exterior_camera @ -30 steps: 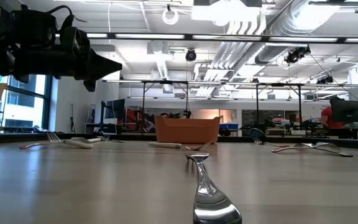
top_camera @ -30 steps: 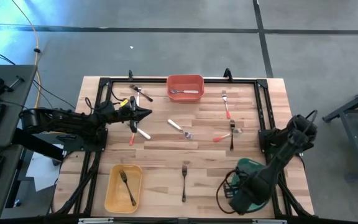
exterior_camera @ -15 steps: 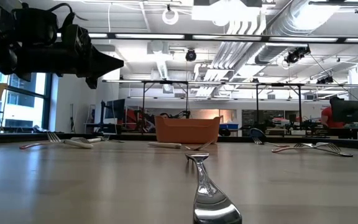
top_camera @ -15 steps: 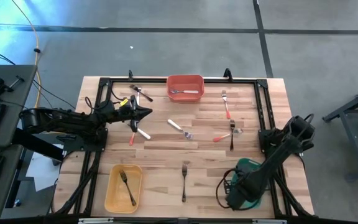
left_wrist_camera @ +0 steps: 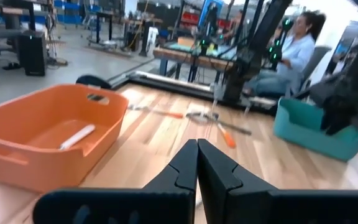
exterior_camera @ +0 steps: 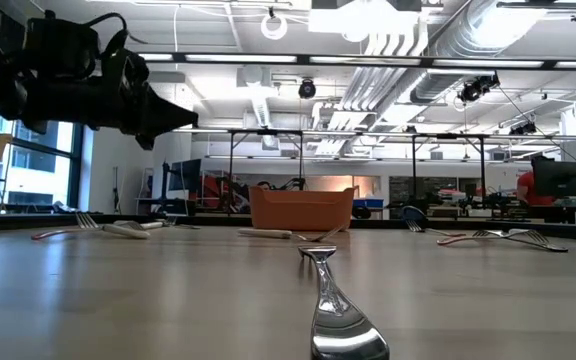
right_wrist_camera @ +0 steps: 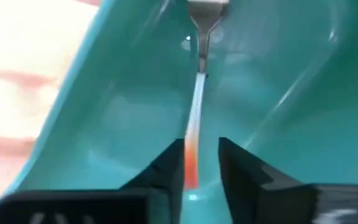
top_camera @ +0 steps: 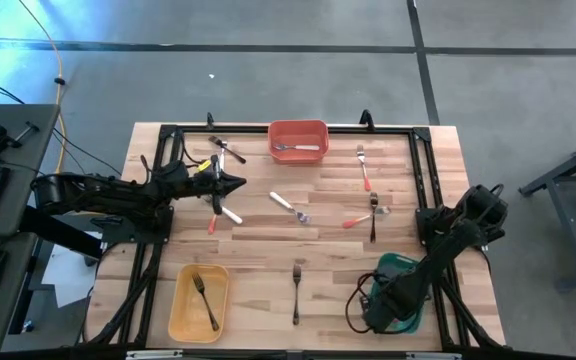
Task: Sort silverware by color (type)
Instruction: Put the bottom middle orange fork into the green bin, then put the bottom left white fork into the orange bin
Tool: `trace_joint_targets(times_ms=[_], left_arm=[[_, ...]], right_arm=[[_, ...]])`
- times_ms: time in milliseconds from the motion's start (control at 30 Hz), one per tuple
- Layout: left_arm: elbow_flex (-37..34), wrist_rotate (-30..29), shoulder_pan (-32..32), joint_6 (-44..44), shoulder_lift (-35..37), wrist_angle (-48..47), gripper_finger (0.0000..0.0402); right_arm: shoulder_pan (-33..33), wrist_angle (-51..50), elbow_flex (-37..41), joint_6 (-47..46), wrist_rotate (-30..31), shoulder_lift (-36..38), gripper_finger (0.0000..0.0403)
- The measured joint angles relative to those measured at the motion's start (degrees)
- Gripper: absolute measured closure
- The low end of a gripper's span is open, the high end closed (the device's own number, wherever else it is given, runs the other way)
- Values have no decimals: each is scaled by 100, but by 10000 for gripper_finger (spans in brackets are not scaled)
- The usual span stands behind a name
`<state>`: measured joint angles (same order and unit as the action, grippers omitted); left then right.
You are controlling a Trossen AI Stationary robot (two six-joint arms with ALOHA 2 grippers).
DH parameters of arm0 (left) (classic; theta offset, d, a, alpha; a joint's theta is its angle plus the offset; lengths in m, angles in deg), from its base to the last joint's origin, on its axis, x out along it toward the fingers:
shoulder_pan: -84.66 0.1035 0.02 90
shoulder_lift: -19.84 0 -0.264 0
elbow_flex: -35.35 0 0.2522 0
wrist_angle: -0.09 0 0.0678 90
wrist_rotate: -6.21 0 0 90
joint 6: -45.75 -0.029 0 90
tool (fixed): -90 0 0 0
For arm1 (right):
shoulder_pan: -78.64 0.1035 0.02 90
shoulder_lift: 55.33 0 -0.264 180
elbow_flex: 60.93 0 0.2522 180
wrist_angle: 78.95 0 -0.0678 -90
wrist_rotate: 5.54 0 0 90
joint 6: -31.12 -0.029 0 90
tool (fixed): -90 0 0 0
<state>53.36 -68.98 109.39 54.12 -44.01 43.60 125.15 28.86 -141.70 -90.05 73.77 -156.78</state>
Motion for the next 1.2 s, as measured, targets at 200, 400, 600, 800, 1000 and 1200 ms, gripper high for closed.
trace_joint_targets(times_ms=[200, 400, 600, 800, 1000, 1200], left_arm=[[0, 14, 0, -167, 0, -418, 401], [0, 296, -4, -355, 0, -698, 401], [1, 699, -4, -540, 2, -719, 401], [450, 1391, -4, -767, 4, -1769, 402], [1342, 1471, -9, -1017, 7, -3805, 401], [2290, 972, -355, -1268, -67, -6209, 401]], right_arm=[[-194, -770, -303, 1144, 158, 492, 280], [-641, -1259, -304, 2687, 2141, 1265, 345], [-1446, 550, 498, 5699, 3985, 2025, 390], [-2748, 5271, 2418, 8956, 3394, 2513, 399], [-4060, 9415, 3763, 11006, 2037, 2293, 402], [-4648, 10554, 4075, 11599, 1622, 1990, 402]])
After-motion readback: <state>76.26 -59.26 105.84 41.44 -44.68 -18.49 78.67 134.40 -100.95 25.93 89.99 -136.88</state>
